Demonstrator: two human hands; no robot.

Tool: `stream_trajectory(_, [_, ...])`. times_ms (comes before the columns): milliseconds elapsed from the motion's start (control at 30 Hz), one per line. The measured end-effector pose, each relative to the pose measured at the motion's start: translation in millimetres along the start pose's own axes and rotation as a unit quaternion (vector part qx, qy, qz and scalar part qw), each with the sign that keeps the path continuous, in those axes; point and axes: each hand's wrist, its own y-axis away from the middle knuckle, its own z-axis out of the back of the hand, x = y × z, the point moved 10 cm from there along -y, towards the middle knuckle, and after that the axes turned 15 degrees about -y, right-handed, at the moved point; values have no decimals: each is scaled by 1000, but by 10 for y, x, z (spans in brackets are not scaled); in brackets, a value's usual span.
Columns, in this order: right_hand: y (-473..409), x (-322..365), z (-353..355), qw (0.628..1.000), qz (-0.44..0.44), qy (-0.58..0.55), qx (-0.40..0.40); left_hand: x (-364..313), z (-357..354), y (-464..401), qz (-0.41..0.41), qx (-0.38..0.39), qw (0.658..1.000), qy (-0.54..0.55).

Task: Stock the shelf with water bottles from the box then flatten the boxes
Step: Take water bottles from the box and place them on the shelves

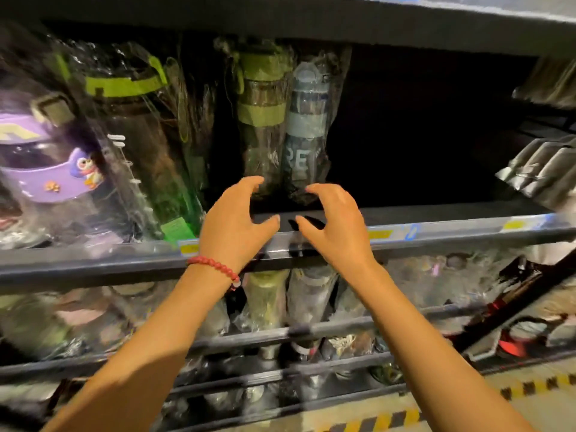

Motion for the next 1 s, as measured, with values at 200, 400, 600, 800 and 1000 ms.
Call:
stream_trajectory(200, [793, 524, -253, 986, 134, 95, 12, 12, 37, 877, -105, -28, 985, -137])
stream_trajectory(400, [1522, 498, -880, 974, 128, 95, 158, 593, -213, 1737, -36, 25, 977, -211])
stream_trajectory(600, [2301, 646, -1390, 951, 155, 57, 262, 938, -206, 2911, 158, 69, 958, -229])
stream_trajectory(800, [3315, 943, -1627, 907, 196, 15, 373, 899, -169, 4324, 315, 138, 902, -263])
stream_trajectory(1000, [4395, 1522, -1614, 835, 294, -64, 460, 592, 102, 5773, 474, 164, 824, -262])
